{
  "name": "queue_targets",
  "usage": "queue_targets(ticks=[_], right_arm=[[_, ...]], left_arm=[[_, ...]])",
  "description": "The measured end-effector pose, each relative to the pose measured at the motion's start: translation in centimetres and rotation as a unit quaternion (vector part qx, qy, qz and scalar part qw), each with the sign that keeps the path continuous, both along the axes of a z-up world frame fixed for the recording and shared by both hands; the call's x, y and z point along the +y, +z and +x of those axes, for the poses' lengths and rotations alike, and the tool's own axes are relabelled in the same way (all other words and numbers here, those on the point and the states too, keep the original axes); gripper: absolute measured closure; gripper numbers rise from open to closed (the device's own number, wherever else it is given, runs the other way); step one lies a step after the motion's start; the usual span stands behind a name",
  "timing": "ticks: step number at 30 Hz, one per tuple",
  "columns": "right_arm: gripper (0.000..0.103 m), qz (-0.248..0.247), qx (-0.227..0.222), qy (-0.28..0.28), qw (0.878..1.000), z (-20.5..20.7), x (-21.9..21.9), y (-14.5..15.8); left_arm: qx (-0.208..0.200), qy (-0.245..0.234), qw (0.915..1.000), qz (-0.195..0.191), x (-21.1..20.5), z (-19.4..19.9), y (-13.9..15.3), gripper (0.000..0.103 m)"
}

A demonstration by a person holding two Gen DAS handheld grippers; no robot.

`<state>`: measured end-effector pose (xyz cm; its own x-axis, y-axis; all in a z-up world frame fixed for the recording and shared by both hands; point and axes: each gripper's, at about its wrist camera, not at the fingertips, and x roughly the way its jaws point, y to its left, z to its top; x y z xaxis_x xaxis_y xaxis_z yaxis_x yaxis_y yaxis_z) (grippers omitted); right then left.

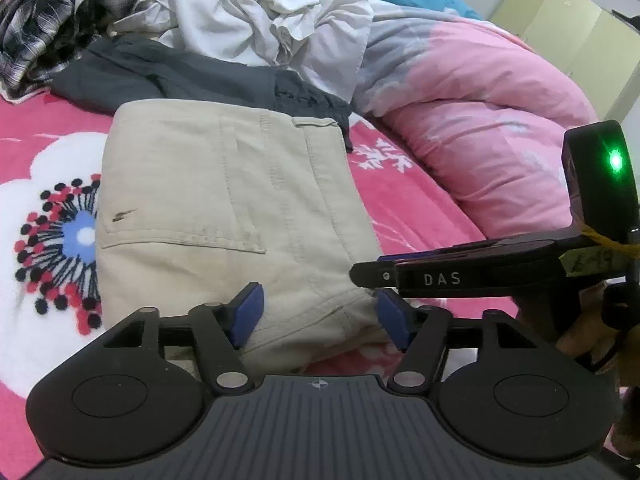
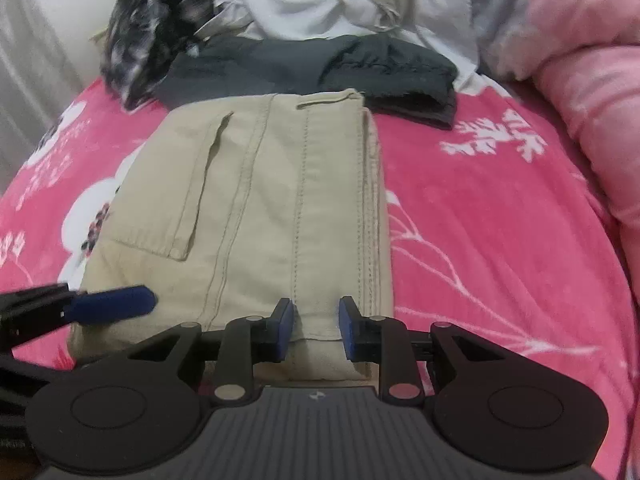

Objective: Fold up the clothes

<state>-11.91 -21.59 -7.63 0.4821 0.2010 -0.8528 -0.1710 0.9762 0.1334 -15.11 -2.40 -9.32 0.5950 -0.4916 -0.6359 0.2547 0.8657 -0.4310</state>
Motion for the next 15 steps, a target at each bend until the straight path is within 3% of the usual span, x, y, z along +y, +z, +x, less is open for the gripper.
queue_targets(ticks=[15], right_arm=[[0.076,0.004,-0.019,-0.019,1.0,-0.94,-0.13,-0.35]], left_arm=[[-0.002,0.017,0.9998,0.007,-0.29,-0.18,0.17,0.034]])
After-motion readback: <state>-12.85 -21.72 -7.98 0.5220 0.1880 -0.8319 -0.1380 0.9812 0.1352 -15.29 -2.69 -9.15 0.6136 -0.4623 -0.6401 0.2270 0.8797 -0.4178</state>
